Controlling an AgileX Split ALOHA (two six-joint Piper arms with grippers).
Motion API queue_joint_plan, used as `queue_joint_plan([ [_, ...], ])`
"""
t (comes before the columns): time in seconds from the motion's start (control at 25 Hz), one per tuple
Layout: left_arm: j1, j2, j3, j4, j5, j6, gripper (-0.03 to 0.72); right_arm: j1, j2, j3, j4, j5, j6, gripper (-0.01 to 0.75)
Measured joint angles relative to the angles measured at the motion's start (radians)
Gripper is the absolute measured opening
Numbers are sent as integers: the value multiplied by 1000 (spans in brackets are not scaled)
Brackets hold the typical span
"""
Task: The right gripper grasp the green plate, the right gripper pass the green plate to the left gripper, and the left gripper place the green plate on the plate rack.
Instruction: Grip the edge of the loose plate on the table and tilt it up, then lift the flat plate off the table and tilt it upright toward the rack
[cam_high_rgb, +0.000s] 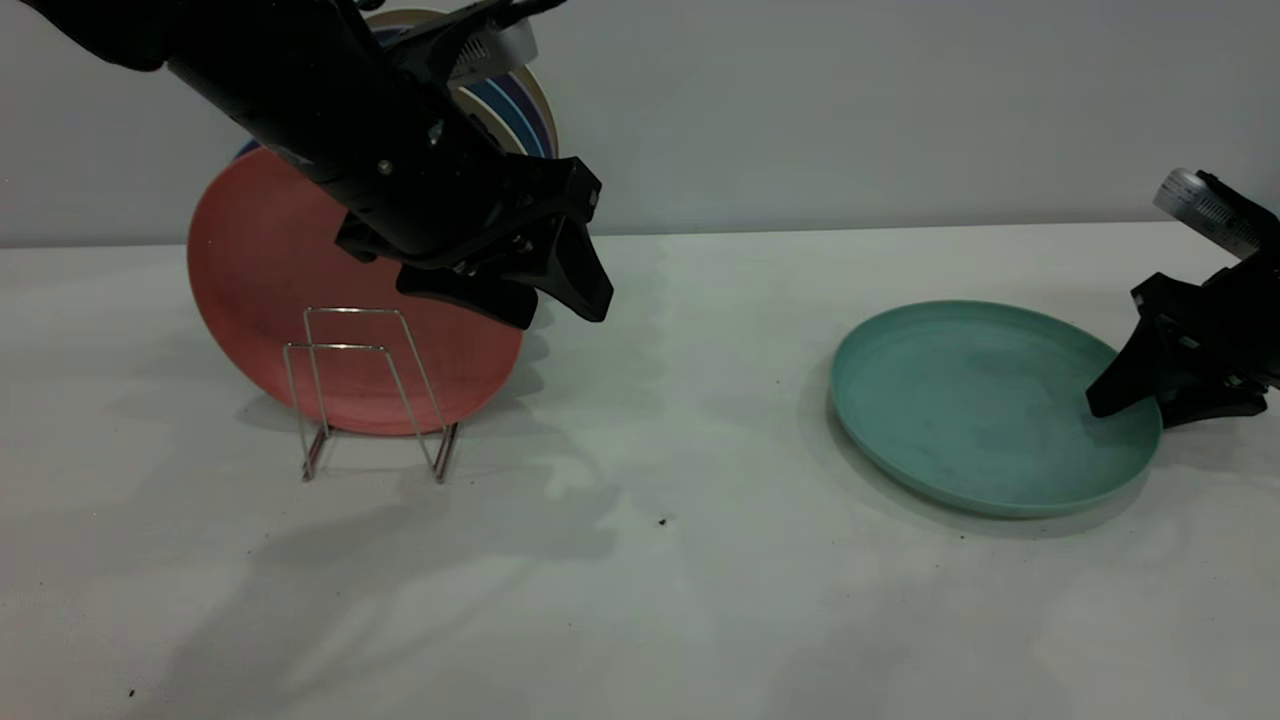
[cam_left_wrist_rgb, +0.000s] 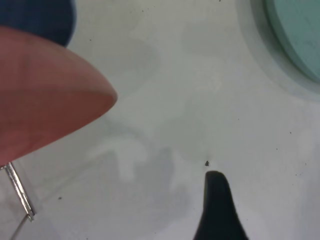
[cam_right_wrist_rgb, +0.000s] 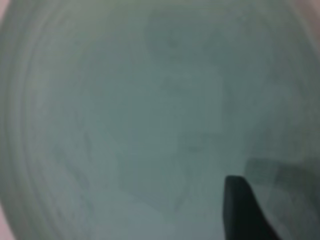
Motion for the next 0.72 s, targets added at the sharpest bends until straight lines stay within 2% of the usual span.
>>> queue_joint_plan([
  [0.16,0,4,0,-31,1,-1,528,10,7,-1,18,-36,-15,74],
  [0.2,-2,8,0,-43,1,-1,528,13,8,-1,35,-36,-30,40],
  [0.4,-28,33,-1,-115,12,-1,528,52,8,-44,127,47,-94,15],
  [0.72,-77,43,-1,-149,-26,-1,528,162,8,-136,139,171,-99,15],
])
